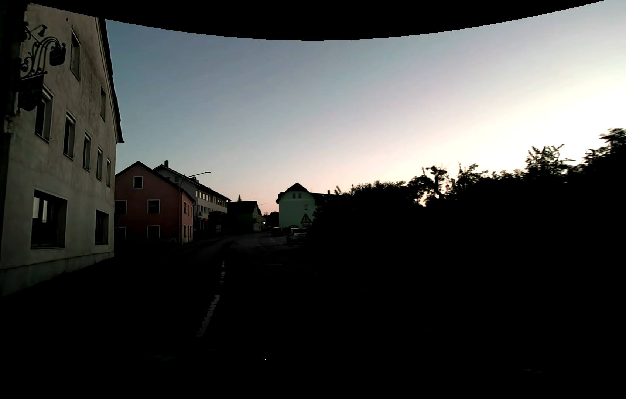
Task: Follow the waypoints while adhering to traffic rules and regulations
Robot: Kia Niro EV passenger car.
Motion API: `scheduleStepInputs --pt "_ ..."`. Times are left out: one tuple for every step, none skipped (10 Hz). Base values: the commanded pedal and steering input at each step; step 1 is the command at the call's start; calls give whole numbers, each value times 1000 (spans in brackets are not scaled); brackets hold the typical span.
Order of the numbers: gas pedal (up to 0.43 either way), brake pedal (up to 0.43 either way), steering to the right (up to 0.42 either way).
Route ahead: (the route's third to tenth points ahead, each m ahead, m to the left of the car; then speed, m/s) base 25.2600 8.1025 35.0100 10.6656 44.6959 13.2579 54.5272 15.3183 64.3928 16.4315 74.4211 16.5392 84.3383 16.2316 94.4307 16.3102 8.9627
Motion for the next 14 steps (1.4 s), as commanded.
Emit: scheduleStepInputs --pt "150 0 -132" --pt "150 0 -127" --pt "150 0 -120" --pt "150 0 -110" --pt "150 0 -103" --pt "157 0 -94" --pt "157 0 -84" --pt "157 0 -67" --pt "157 0 -60" --pt "169 0 -61" --pt "177 0 -63" --pt "177 0 -62" --pt "177 0 -57" --pt "177 0 -49"
